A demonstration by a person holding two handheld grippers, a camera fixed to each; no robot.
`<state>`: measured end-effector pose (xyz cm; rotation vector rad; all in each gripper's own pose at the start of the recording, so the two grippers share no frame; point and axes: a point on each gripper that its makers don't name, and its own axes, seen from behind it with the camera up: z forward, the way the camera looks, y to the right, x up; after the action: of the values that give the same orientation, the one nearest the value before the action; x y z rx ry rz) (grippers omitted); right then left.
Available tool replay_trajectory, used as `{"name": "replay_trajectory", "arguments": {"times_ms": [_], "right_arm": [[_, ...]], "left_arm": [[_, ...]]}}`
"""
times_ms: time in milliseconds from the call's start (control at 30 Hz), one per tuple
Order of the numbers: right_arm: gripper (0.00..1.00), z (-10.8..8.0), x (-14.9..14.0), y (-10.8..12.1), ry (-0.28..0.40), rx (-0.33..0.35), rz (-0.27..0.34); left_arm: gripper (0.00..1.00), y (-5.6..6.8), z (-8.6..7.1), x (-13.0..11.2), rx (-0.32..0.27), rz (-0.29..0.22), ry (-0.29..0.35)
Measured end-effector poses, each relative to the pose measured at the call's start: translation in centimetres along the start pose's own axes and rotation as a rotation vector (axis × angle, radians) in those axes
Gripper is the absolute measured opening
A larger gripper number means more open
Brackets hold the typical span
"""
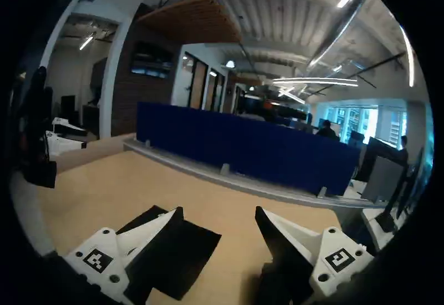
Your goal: Fold towel
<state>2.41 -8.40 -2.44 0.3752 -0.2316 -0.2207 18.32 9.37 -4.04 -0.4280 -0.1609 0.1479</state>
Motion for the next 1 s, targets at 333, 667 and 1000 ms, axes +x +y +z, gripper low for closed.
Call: {"name": "replay_trajectory", "arguments": {"times_ms": [333, 667, 1000], "right_arm": [[1.0, 0.3, -1.5, -3.3, -0.062, 0.114, -0.054], [1.0, 1.1, -4.6, -3.8, -0.12, 0.135, -0.061], [1.0, 2.0, -9.7, -4.8, -0.194, 0.157, -0.068]], "left_arm": [[0.82, 1.6, 0.3, -1.9, -0.074, 0.012, -0.048], [0.83, 3.2, 0.8, -5.9, -0.12, 0.051, -0.126], [0.83, 5.1, 1.9, -11.4, -0.169, 0.099, -0.211]]}}
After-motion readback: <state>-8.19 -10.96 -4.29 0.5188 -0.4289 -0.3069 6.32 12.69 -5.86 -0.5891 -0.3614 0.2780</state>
